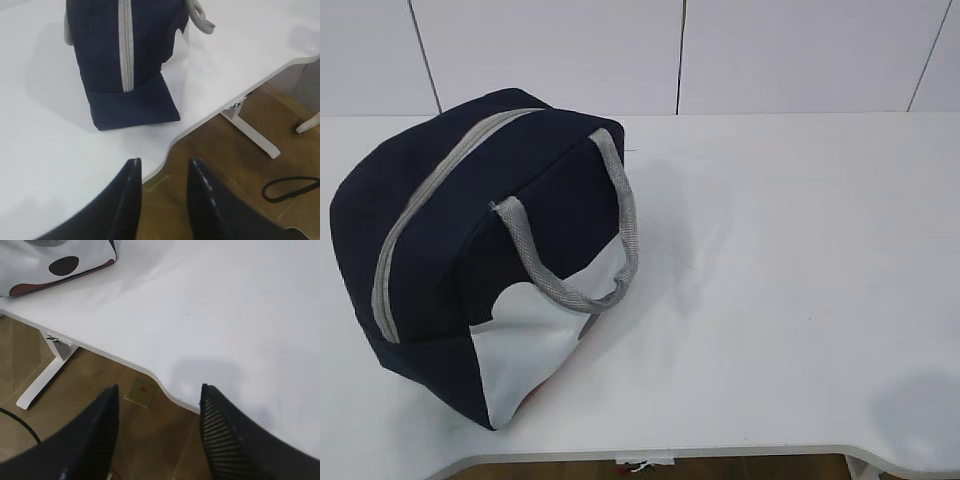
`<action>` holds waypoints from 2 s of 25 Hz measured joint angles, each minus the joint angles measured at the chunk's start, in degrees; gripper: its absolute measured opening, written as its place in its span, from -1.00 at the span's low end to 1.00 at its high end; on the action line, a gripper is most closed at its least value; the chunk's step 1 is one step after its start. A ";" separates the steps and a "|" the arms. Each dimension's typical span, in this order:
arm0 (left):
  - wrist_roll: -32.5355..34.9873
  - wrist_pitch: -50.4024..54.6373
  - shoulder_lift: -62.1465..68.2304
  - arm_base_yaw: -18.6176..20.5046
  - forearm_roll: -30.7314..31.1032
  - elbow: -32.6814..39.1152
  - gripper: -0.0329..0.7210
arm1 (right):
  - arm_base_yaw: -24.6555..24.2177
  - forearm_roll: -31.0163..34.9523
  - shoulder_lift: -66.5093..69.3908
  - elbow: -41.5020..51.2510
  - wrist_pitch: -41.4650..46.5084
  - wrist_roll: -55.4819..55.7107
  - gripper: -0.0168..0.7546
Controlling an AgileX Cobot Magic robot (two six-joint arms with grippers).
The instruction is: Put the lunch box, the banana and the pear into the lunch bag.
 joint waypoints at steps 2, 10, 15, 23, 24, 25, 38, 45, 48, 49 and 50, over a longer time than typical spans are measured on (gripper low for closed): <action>-0.81 0.11 -0.10 0.00 1.27 0.00 -0.29 | 0.00 0.12 0.00 0.00 0.00 0.00 0.16; -2.51 0.20 -0.10 0.00 6.39 0.07 -0.29 | 0.00 0.26 -0.05 0.00 0.00 0.00 0.16; -2.57 0.20 -0.10 0.00 6.39 0.07 -0.29 | 0.00 0.26 -0.05 0.00 0.00 -0.12 0.16; -2.57 0.20 -0.10 8.49 6.52 0.07 -0.29 | -1.46 0.26 -0.05 0.00 0.00 -0.12 0.16; -2.57 0.20 -0.10 10.48 6.52 0.07 -0.29 | -2.33 0.26 -0.05 0.00 0.00 -0.12 0.16; -2.57 0.20 -0.10 12.26 6.52 0.07 -0.29 | -3.64 0.26 -0.05 0.00 0.00 -0.12 0.16; -2.57 0.20 -0.10 25.58 6.61 0.07 -0.29 | -16.30 0.26 -0.05 0.00 0.00 -0.12 0.16; -2.57 0.20 -0.10 25.58 6.61 0.07 -0.29 | -16.40 0.30 -0.05 0.00 0.00 -0.12 0.16; -2.57 0.20 -0.10 25.58 6.61 0.07 -0.29 | -16.40 0.30 -0.05 0.00 0.00 -0.12 0.16; -2.57 0.20 -0.10 25.58 6.61 0.07 -0.29 | -16.40 0.30 -0.05 0.00 0.00 -0.12 0.16; -2.57 0.20 -0.10 25.58 6.61 0.07 -0.29 | -16.40 0.39 -0.05 0.00 0.00 -0.12 0.16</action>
